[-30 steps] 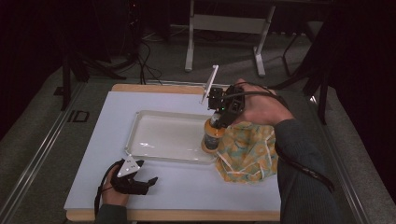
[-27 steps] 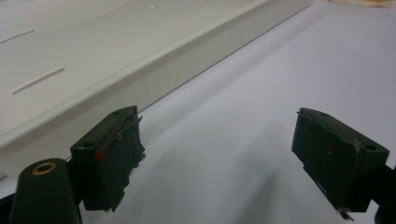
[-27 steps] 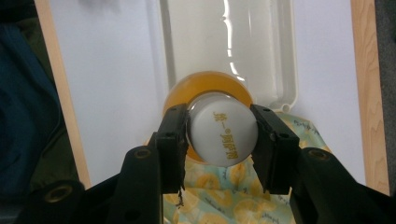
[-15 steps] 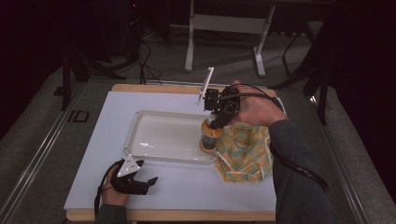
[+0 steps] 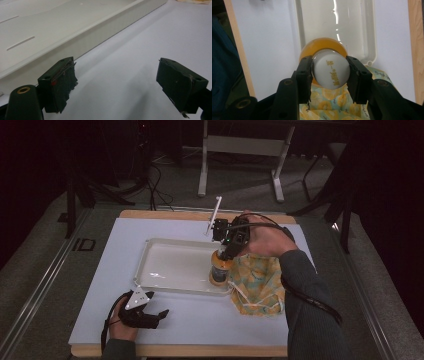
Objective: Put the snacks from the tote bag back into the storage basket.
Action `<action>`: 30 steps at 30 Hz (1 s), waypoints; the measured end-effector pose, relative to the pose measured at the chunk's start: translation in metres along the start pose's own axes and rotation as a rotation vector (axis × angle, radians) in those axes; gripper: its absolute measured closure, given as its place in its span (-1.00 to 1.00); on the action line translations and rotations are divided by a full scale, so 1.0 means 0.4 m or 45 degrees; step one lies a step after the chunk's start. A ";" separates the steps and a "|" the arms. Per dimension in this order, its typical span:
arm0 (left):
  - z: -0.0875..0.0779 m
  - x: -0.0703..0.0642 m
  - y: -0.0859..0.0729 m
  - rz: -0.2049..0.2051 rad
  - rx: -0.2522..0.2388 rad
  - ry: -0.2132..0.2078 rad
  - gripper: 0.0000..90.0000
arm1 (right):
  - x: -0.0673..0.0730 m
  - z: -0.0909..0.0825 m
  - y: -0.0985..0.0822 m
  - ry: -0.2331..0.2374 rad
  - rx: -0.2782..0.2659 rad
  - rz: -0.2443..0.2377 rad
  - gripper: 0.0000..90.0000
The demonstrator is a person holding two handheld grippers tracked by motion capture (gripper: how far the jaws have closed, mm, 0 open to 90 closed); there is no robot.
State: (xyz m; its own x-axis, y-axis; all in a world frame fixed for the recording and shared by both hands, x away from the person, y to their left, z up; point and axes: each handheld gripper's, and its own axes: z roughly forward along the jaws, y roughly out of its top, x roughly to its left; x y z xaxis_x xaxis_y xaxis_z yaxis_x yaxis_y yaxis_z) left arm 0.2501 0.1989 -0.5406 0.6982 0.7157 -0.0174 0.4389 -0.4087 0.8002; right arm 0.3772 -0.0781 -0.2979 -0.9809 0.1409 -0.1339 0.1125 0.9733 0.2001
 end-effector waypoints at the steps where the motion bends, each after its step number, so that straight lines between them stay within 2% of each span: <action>1: 0.000 0.000 0.000 0.000 0.000 0.000 -0.64 | 0.000 0.000 0.000 0.000 0.000 0.000 0.31; 11: 0.000 0.000 0.000 0.001 0.002 0.002 -0.65 | -0.007 0.036 -0.002 0.004 0.028 0.008 0.31; 30: 0.001 -0.001 0.000 -0.004 0.001 0.004 -0.65 | -0.007 0.069 -0.007 0.018 0.055 0.012 0.31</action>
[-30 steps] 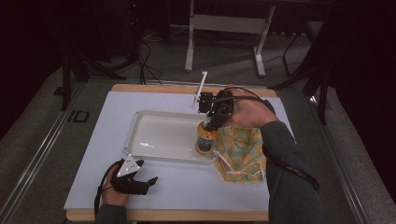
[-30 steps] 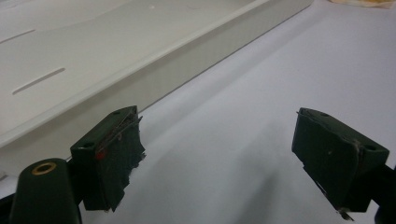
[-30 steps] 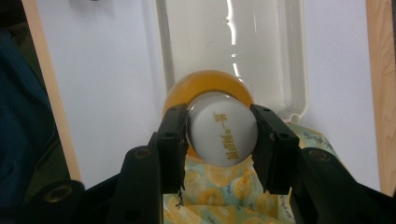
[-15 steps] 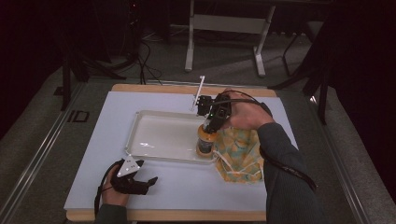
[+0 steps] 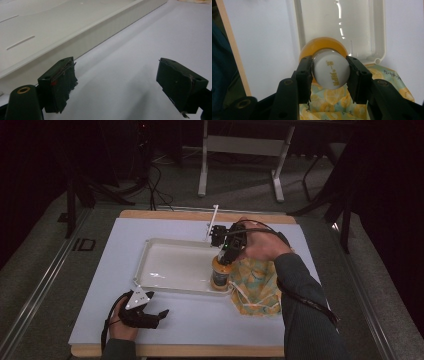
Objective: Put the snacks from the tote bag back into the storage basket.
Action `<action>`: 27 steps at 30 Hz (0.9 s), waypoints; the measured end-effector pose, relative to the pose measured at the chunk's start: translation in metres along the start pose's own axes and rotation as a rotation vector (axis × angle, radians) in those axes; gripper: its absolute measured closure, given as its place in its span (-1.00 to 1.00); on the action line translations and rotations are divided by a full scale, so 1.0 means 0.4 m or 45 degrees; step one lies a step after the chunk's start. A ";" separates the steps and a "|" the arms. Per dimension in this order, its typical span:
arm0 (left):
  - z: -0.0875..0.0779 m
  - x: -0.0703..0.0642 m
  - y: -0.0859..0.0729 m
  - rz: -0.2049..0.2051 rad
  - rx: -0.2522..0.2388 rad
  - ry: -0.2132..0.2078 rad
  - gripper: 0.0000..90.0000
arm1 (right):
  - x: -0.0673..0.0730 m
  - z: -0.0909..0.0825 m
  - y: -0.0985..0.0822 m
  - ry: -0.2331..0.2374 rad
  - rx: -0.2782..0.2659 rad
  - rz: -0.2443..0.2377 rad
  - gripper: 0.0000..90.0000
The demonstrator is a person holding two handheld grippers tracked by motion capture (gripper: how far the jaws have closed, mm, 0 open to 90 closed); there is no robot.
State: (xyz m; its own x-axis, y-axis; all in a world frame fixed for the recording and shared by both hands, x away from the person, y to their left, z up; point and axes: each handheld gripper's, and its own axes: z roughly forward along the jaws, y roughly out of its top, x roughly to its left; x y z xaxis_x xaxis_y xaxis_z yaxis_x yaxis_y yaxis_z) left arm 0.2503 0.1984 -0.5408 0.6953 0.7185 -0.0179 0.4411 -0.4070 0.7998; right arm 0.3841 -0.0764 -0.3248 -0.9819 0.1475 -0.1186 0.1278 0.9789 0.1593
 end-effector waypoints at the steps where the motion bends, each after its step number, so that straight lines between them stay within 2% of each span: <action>1: 0.000 0.000 0.000 0.000 -0.001 0.000 -0.65 | 0.000 0.002 0.000 0.001 0.000 0.000 0.31; 27: -0.001 0.001 0.000 -0.005 -0.005 -0.002 -0.65 | 0.005 0.038 -0.008 -0.002 0.031 -0.046 0.31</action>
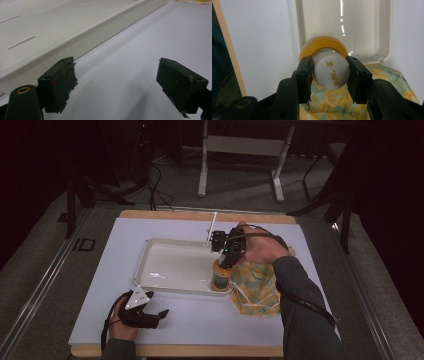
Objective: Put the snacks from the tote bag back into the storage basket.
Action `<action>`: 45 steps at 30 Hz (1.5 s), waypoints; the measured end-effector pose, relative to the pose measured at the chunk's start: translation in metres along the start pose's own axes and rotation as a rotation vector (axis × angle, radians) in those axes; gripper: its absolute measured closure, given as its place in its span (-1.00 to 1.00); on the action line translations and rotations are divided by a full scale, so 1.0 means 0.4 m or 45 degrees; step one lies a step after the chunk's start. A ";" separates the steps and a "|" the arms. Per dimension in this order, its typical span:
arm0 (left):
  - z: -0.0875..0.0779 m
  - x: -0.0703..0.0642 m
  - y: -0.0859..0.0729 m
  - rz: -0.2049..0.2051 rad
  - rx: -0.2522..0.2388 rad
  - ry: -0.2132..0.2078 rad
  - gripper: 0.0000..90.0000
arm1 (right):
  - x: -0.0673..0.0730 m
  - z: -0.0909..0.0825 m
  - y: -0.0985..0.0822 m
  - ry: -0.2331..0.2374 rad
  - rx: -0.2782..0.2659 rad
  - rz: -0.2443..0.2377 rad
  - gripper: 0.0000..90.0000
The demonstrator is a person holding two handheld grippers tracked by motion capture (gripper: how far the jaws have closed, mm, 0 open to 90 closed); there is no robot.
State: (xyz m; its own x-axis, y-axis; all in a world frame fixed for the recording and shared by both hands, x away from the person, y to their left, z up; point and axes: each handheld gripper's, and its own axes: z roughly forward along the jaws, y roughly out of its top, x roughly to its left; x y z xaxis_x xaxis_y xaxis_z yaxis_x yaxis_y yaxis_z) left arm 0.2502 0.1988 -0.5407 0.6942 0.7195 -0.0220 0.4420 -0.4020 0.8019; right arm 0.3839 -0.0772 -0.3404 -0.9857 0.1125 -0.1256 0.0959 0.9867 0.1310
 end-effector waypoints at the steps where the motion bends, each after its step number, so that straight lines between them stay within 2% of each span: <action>1: 0.000 0.000 0.000 0.001 0.002 0.000 -0.65 | 0.000 0.000 0.000 0.000 0.001 0.001 0.31; 9: 0.000 0.000 0.000 0.000 0.003 0.001 -0.65 | 0.004 0.008 0.003 0.008 0.001 -0.006 0.31; 31: 0.001 0.001 0.001 0.001 0.009 0.001 -0.65 | 0.008 0.028 0.009 0.016 0.066 0.008 0.31; 40: 0.002 0.001 0.001 0.000 0.010 0.001 -0.65 | 0.013 0.034 0.017 0.013 0.074 -0.003 0.31; 45: 0.002 0.000 0.001 0.001 0.013 0.002 -0.65 | 0.012 0.035 0.016 0.012 0.067 0.013 0.30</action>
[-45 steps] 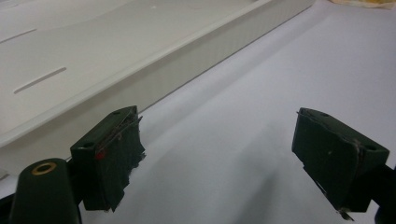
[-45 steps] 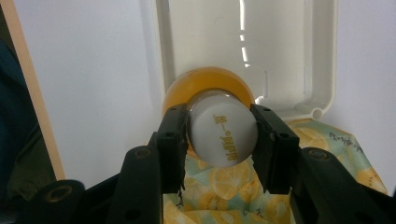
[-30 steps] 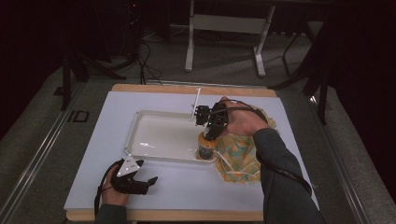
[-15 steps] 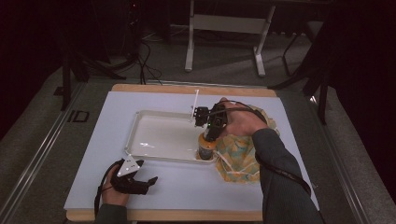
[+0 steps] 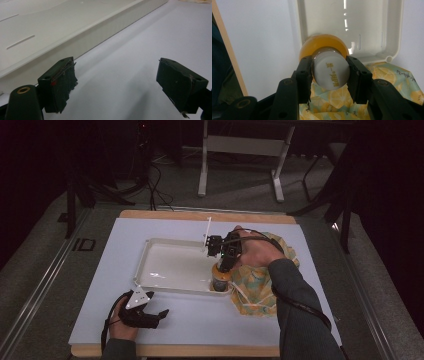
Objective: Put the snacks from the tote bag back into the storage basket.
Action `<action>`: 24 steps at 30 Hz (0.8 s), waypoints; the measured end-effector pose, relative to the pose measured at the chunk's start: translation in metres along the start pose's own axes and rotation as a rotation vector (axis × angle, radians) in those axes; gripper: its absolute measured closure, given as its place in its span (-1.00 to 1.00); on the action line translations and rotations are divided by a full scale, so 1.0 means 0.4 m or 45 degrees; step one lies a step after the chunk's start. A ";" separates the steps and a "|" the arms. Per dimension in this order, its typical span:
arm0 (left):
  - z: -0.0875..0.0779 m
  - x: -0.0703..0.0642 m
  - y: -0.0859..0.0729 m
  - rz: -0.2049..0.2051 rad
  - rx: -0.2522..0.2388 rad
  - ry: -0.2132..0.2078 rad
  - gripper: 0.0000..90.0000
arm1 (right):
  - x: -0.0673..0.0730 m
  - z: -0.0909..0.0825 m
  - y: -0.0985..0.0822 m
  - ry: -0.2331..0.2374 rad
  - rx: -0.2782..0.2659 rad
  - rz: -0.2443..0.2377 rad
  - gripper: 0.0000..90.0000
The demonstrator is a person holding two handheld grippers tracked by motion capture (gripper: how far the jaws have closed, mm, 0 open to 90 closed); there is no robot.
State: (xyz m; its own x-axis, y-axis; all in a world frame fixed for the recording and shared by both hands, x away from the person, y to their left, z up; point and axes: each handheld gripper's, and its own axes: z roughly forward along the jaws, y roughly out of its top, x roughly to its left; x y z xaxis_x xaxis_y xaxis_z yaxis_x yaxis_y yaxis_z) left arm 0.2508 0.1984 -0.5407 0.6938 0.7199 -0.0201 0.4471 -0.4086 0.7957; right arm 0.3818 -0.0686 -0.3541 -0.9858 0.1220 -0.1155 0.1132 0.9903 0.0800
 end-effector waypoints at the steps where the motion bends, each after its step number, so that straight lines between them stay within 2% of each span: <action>1: 0.000 0.000 0.000 0.000 0.000 0.000 -0.65 | 0.000 0.000 0.000 -0.001 0.000 0.000 0.30; 11: 0.000 0.000 0.000 0.000 0.002 0.001 -0.65 | -0.006 0.000 -0.003 0.005 0.016 0.037 0.30; 17: 0.000 0.001 0.000 -0.001 0.002 0.001 -0.65 | -0.006 0.003 0.005 0.006 0.015 0.032 0.28; 24: 0.000 0.001 0.000 -0.004 -0.002 0.002 -0.65 | -0.008 0.020 0.007 0.021 0.041 0.045 0.03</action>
State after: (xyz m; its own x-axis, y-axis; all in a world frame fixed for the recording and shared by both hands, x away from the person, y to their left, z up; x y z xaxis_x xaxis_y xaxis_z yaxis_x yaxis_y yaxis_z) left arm 0.2510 0.1986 -0.5407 0.6918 0.7218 -0.0216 0.4482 -0.4057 0.7966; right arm 0.3862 -0.0658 -0.3614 -0.9829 0.1564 -0.0969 0.1520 0.9870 0.0519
